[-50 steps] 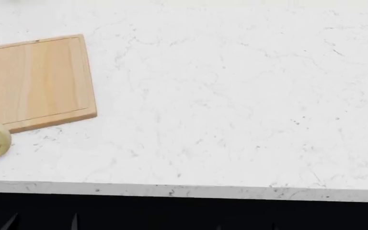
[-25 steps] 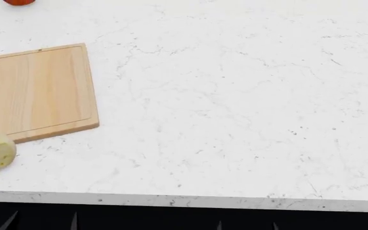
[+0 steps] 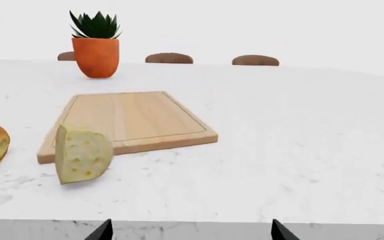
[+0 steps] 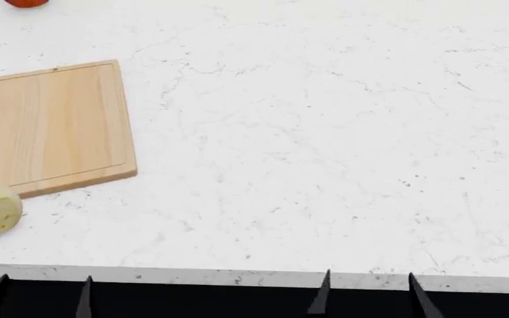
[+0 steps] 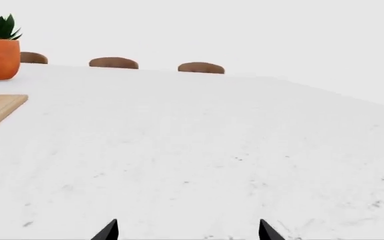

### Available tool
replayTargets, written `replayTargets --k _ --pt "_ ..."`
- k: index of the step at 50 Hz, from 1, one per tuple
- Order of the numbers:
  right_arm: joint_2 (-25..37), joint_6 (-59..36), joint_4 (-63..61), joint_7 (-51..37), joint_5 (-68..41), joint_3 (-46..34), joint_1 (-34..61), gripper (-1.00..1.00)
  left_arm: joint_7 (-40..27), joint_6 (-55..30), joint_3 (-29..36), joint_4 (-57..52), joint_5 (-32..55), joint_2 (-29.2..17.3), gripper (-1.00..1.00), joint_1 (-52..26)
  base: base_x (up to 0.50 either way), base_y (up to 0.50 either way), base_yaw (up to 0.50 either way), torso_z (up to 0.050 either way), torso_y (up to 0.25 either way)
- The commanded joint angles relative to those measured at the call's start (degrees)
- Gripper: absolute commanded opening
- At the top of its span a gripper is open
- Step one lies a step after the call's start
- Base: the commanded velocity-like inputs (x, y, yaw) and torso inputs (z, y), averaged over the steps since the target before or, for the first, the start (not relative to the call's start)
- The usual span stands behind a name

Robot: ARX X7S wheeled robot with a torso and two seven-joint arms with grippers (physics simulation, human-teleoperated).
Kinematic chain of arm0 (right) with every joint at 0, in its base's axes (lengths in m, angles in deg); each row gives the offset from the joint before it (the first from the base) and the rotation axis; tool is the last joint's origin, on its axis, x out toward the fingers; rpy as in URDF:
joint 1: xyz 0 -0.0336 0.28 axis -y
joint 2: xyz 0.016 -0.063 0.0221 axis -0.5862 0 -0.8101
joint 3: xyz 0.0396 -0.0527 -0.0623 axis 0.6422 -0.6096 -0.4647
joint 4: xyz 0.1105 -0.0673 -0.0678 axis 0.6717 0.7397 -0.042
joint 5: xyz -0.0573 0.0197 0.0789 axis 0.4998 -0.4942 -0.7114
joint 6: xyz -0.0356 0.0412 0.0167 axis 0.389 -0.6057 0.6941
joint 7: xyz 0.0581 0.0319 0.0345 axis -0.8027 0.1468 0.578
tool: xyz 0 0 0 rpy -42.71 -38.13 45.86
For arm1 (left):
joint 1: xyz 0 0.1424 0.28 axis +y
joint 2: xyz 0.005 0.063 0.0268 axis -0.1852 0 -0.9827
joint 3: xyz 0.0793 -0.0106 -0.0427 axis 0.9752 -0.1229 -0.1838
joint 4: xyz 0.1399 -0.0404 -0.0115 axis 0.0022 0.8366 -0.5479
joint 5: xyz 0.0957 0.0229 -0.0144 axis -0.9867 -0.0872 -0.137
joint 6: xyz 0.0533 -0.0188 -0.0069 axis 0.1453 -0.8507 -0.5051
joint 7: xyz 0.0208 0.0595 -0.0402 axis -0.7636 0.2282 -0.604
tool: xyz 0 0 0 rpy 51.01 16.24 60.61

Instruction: Place the bread and cheese on the cutting board.

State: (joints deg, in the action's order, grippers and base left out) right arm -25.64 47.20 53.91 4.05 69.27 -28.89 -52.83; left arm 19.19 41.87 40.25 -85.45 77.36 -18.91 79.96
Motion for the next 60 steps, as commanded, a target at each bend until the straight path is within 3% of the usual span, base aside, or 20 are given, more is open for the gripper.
replayTargets --k 1,7,10,11,12,13,14,15,18,19,20,36,60 --pt "3.5 -24.56 -24.54 -3.73 -4.4 4.79 3.45 1.0 -5.33 -28.04 -3.63 -27.18 7.6 -6.14 1.0 -3.55 0.0 0.0 0.0 0.0 0.0" --pt "3.46 -44.92 -34.97 -6.21 -11.01 9.25 11.66 1.0 -8.22 -42.46 -9.21 -36.21 14.92 -7.28 1.0 -7.77 0.0 0.0 0.0 0.0 0.0" --pt "4.14 -49.05 -38.14 -5.96 -12.8 8.63 11.82 1.0 -8.96 -48.07 -13.02 -39.09 19.03 -7.66 1.0 -9.72 0.0 0.0 0.0 0.0 0.0" --pt "3.51 -47.88 -37.56 -5.28 -13.4 8.67 11.63 1.0 -11.28 -55.49 -18.46 -39.8 24.14 -4.79 1.0 -11.78 0.0 0.0 0.0 0.0 0.0" --pt "3.23 -48.99 -37.83 -5.67 -13.72 9.22 12.29 1.0 -10.91 -55.24 -18.51 -40.49 24.22 -5.78 1.0 -11.9 0.0 0.0 0.0 0.0 0.0" --pt "2.47 -51.68 -41.52 -7.69 -18.06 12.05 14.13 1.0 -19.51 -55.38 -22.57 -42.41 32.81 -14.37 1.0 -15.74 0.0 0.5 0.0 0.0 0.0" --pt "3.48 -51.62 -41.53 -9.71 -20.77 12.25 14.44 1.0 -28.1 -54.41 -22.57 -42.38 41.41 -18.51 1.0 -16.13 0.0 0.5 0.0 0.0 0.0" --pt "4.22 -51.3 -41.5 -11.09 -22.59 12.36 14.5 1.0 -30.99 -54.0 -22.71 -42.23 49.67 -19.07 1.0 -16.14 0.0 0.5 0.0 0.0 0.0" --pt "5.82 -50.76 -41.39 -13.59 -25.56 12.06 14.56 1.0 -32.13 -52.97 -21.91 -42.02 50.34 -20.05 1.0 -16.04 0.0 0.5 0.0 0.0 0.0" --pt "7.96 -49.91 -41.55 -17.35 -31.03 11.94 15.34 1.0 -39.7 -50.32 -20.28 -42.4 58.68 -25.52 1.0 -18.77 0.0 0.5 0.0 0.0 0.0" --pt "8.71 -49.64 -41.47 -18.83 -32.88 12.14 15.45 1.0 -41.55 -48.91 -19.13 -42.37 60.04 -26.91 1.0 -18.91 0.0 0.5 0.0 0.0 0.0" --pt "10.83 -45.58 -39.9 -21.21 -34.51 9.89 14.05 1.0 -44.79 -43.35 -15.08 -42.06 61.67 -31.31 1.0 -18.69 0.0 0.5 0.0 0.0 0.0" --pt "14.38 -43.84 -39.95 -23.79 -37.56 11.03 12.99 1.0 -43.56 -39.63 -10.65 -41.1 58.72 -32.35 1.0 -17.02 0.17 0.5 0.0 0.0 0.0"
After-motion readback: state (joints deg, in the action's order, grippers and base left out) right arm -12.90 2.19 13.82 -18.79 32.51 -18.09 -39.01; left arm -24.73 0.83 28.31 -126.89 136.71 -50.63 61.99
